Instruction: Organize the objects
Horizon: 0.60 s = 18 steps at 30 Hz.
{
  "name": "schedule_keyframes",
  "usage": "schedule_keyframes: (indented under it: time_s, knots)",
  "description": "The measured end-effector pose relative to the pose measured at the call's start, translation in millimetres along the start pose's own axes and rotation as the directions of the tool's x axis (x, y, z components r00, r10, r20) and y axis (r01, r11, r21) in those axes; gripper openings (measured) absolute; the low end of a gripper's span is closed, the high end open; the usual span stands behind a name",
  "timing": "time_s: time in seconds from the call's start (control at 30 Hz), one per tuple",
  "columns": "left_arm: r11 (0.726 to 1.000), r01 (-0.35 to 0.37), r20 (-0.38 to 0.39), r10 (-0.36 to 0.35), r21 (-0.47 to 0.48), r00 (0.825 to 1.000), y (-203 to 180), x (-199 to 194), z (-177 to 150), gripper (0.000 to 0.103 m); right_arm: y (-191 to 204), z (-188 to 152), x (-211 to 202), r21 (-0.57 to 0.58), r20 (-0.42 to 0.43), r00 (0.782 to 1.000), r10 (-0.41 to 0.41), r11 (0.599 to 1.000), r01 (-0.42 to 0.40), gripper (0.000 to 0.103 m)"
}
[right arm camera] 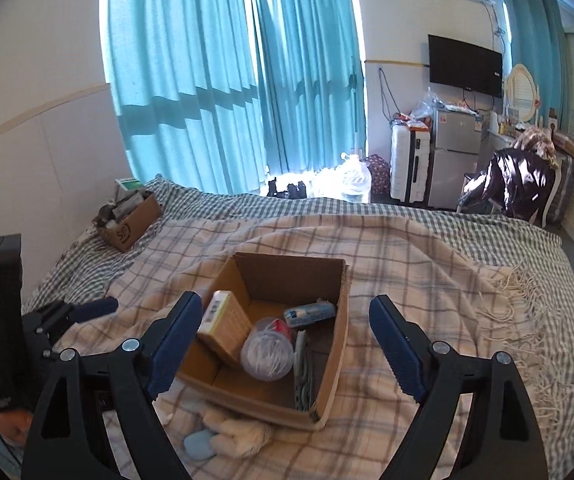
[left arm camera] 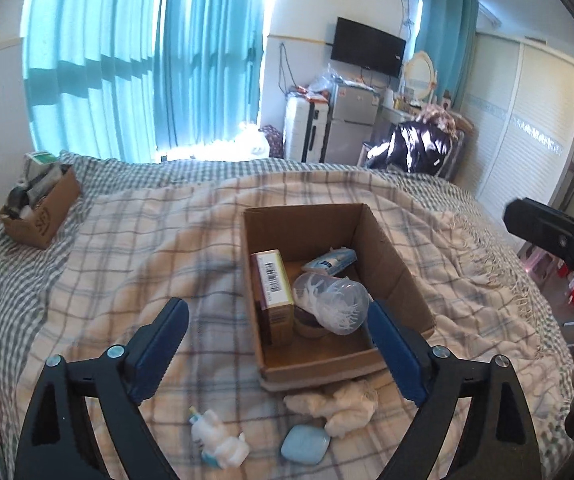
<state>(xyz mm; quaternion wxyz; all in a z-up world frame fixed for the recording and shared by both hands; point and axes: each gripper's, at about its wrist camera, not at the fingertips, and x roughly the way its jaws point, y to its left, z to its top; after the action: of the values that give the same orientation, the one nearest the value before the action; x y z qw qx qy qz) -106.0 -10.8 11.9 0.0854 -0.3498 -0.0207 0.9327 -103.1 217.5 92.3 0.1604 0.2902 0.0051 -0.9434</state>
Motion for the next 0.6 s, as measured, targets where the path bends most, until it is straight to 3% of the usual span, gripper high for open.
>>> schedule_keyframes:
  time_s: [0.13,0.3,0.47,0.6]
  knots:
    - [0.998,-0.037,0.020,0.038,-0.051,0.999,25.2,-22.9,-16.8,0.098,27.9,-14.3,-19.7,-0.041,-0.009,1.000,0.025,0.999,-0.026,0.088]
    - [0.979,-0.133,-0.028,0.131,-0.153,0.991,60.4,-21.7,-58.3,0.099,61.4,-53.0,-3.8,-0.071,-0.076,0.995,0.067,0.995,-0.073,0.088]
    - [0.951,-0.217,-0.169,0.182,-0.219,0.969,87.5,17.7,-98.8,0.099,85.0,-108.6,43.5,-0.108,-0.207,0.974,0.096,0.987,-0.120,0.088]
    - [0.956,-0.199,-0.233,0.147,-0.216,0.961,88.2,45.1,-116.6,0.099,86.8,-143.7,78.3,-0.140,-0.304,0.951,0.058,0.985,-0.105,0.088]
